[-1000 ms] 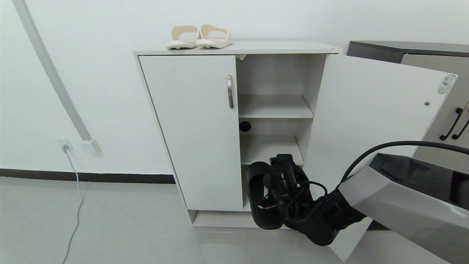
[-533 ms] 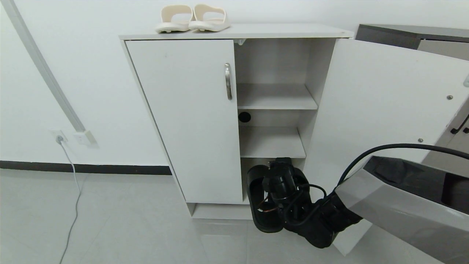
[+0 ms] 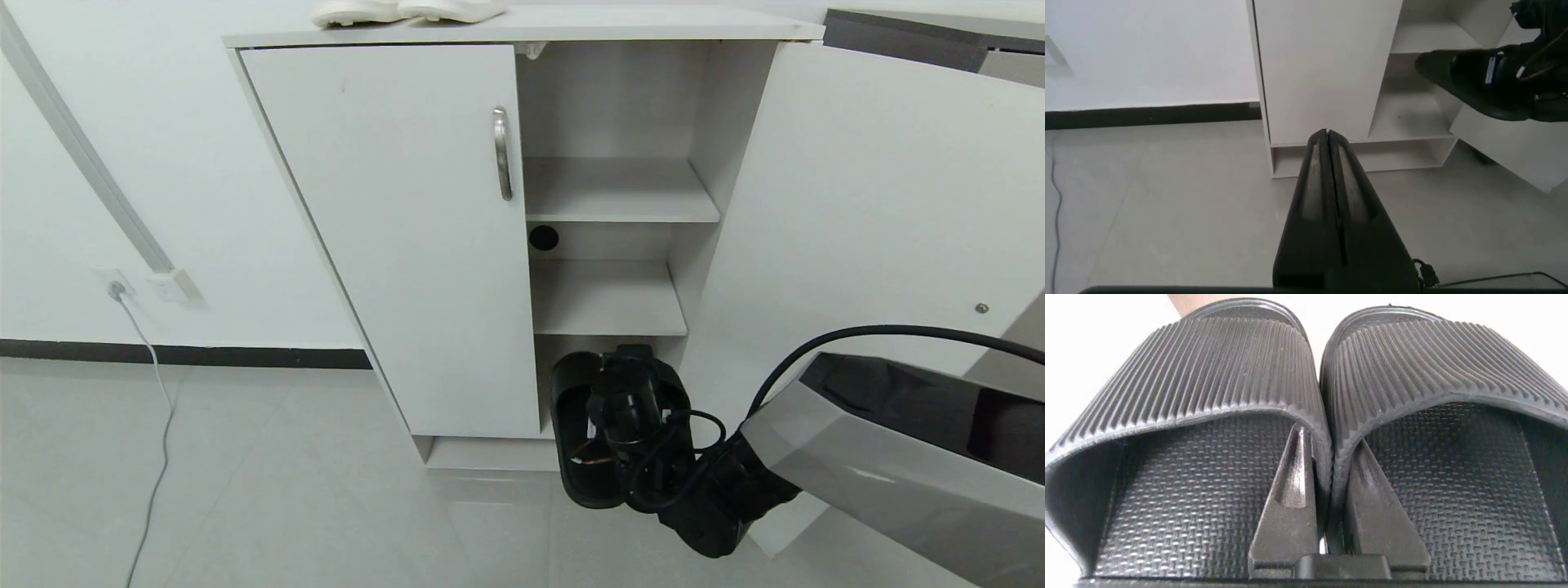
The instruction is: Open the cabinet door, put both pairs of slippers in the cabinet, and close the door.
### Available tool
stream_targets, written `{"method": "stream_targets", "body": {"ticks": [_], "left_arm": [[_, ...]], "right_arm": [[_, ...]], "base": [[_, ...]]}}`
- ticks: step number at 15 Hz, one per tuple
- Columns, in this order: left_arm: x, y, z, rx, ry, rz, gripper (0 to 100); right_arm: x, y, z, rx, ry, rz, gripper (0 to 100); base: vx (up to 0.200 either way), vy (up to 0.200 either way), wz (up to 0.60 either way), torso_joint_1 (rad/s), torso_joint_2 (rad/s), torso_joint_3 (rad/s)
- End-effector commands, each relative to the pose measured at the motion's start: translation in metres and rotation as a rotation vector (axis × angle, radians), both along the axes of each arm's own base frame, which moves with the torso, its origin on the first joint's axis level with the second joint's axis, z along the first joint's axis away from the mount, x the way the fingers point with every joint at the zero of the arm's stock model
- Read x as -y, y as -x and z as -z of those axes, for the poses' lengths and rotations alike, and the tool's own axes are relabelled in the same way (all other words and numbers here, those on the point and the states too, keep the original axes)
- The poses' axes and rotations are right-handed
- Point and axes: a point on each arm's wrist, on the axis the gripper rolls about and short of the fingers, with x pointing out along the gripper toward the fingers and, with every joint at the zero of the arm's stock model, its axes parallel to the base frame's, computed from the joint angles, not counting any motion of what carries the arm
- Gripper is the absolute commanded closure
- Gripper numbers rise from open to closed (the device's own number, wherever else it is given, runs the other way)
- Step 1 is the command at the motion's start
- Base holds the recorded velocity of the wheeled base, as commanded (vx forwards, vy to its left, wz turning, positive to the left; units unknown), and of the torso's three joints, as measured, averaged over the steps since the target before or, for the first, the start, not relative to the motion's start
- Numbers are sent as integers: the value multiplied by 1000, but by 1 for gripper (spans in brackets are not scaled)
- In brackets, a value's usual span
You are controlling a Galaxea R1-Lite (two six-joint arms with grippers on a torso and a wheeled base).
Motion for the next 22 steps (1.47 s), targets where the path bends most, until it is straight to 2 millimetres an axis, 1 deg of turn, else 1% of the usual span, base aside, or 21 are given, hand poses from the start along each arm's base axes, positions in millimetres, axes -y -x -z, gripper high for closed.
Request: {"method": "stream_targets", "body": {"ticks": [1,3,5,9,16,22], "left_arm": [[0,0,0,-2,0,-1,100],[0,0,0,-2,0,-1,100],[0,0,0,-2,0,-1,100],[0,0,0,-2,0,-1,100],[0,0,0,0,2,-1,100],[0,0,0,-2,2,-1,100]], "right_arm": [[5,3,2,59,30,-9,100],[6,-2,12,147,57,-17,100],[7,-4,17,153,68,-15,100],[8,-6,13,164,58,-9,100],[8,-6,14,163,59,-9,100],[10,-7,9,172,51,-3,100]], "base": [[0,0,0,0,0,0],[0,0,0,0,0,0],[0,0,0,0,0,0],[0,0,0,0,0,0],[0,0,0,0,0,0],[200,0,0,0,2,6]]}}
